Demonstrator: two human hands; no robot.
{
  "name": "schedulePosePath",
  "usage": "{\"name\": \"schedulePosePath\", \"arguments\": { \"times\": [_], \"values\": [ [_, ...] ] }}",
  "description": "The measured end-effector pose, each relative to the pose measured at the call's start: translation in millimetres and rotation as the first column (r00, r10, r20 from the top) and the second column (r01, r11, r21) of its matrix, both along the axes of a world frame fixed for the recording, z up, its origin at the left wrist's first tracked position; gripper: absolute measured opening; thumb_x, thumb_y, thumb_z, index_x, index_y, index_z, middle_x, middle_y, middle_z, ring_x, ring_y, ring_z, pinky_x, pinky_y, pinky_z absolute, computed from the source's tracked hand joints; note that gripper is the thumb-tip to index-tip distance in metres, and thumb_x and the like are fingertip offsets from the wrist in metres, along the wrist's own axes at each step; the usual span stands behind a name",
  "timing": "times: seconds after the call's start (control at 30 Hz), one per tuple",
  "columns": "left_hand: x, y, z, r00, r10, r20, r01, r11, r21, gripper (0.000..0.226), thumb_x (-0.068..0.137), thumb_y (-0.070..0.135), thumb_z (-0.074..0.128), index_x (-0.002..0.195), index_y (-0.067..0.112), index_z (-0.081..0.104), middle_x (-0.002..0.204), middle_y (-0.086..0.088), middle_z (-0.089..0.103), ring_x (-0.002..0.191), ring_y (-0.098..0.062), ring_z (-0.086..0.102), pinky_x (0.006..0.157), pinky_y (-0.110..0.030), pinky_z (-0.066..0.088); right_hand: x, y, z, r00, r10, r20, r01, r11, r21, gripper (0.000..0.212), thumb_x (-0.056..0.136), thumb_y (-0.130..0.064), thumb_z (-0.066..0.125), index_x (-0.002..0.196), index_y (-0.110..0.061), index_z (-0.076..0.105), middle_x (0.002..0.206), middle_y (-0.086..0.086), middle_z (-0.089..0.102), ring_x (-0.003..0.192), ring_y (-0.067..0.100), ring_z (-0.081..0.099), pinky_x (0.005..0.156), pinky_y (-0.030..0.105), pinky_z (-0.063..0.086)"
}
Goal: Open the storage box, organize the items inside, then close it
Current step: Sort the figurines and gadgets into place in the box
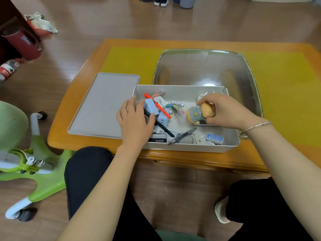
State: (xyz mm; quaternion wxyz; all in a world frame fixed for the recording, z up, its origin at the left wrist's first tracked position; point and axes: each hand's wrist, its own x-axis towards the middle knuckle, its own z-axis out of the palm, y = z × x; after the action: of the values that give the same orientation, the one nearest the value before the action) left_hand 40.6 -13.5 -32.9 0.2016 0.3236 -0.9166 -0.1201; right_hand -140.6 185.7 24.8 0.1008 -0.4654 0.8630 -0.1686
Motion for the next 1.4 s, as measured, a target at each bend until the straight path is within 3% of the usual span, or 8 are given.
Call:
{"name": "schedulePosePath", "arguments": {
  "times": [0.2,0.43,0.6,0.73,0.97,1.17,1.3,1.4],
  "values": [
    [-37,14,24,0.919,-0.361,-0.157,0.381,0.916,0.127,0.036,0.094,0.009,0.05,0.13,0.01,0.051,0.133,-0.009,0.052,0.124,-0.023,0.045,0.105,-0.034,0.034,-1,20,-25,0.978,-0.204,-0.042,0.192,0.963,-0.191,0.049,0.067,-0.016,0.069,0.113,-0.027,0.058,0.112,-0.008,0.062,0.104,0.019,0.056,0.084,0.036,0.038],
    [-114,11,16,0.749,-0.568,0.342,0.511,0.823,0.248,0.043,0.095,0.009,0.049,0.137,0.012,0.044,0.138,-0.011,0.049,0.125,-0.028,0.045,0.096,-0.035,0.037,-4,29,-49,0.939,-0.295,0.177,0.344,0.823,-0.452,0.044,0.073,-0.018,0.072,0.112,-0.028,0.055,0.104,-0.012,0.06,0.086,0.01,0.054,0.085,0.04,0.048],
    [-132,9,-1,0.632,-0.466,0.619,0.526,0.845,0.099,0.042,0.094,0.035,0.052,0.132,0.017,0.046,0.13,-0.01,0.052,0.118,-0.031,0.05,0.095,-0.039,0.034,-9,27,-61,0.926,-0.304,0.224,0.375,0.808,-0.455,0.043,0.075,-0.02,0.071,0.112,-0.032,0.052,0.105,-0.017,0.055,0.086,0.001,0.05,0.073,0.018,0.043],
    [-140,9,-2,0.546,-0.408,0.731,0.542,0.838,0.063,0.066,0.077,0.048,0.069,0.133,0.022,0.044,0.131,-0.009,0.05,0.121,-0.03,0.046,0.099,-0.04,0.032,-14,27,-65,0.93,-0.296,0.22,0.365,0.82,-0.441,0.044,0.077,-0.021,0.069,0.114,-0.032,0.048,0.107,-0.015,0.052,0.091,0.005,0.052,0.072,0.016,0.042],
    [-134,7,-4,0.539,-0.555,0.634,0.652,0.751,0.104,0.01,0.088,0.02,0.056,0.096,0.024,0.057,0.101,-0.003,0.06,0.105,-0.026,0.049,0.08,-0.033,0.03,-15,26,-69,0.953,-0.274,0.13,0.303,0.858,-0.415,0.043,0.079,-0.02,0.067,0.118,-0.022,0.048,0.11,-0.011,0.05,0.101,0.013,0.051,0.082,0.029,0.045],
    [-117,7,0,0.547,-0.628,0.554,0.672,0.724,0.157,0.032,0.092,0.01,0.049,0.118,0.025,0.06,0.107,0.0,0.064,0.101,-0.022,0.055,0.081,-0.031,0.035,-13,26,-68,0.954,-0.272,0.128,0.301,0.86,-0.412,0.043,0.08,-0.019,0.067,0.119,-0.021,0.048,0.114,-0.004,0.053,0.104,0.015,0.051,0.085,0.034,0.048],
    [-97,9,11,0.496,-0.673,0.548,0.688,0.69,0.225,0.028,0.088,0.017,0.048,0.102,0.03,0.069,0.083,0.013,0.061,0.088,-0.015,0.053,0.087,-0.034,0.026,-13,27,-67,0.952,-0.273,0.138,0.306,0.855,-0.418,0.043,0.081,-0.019,0.067,0.12,-0.02,0.048,0.112,-0.01,0.05,0.105,0.016,0.051,0.087,0.036,0.048],
    [-97,6,16,0.56,-0.659,0.502,0.637,0.73,0.248,0.024,0.091,0.024,0.046,0.097,0.024,0.069,0.093,0.004,0.068,0.091,-0.021,0.058,0.083,-0.033,0.034,-12,27,-66,0.949,-0.276,0.15,0.314,0.852,-0.418,0.043,0.082,-0.02,0.067,0.12,-0.02,0.047,0.112,-0.011,0.049,0.105,0.016,0.051,0.087,0.038,0.048]
  ]
}}
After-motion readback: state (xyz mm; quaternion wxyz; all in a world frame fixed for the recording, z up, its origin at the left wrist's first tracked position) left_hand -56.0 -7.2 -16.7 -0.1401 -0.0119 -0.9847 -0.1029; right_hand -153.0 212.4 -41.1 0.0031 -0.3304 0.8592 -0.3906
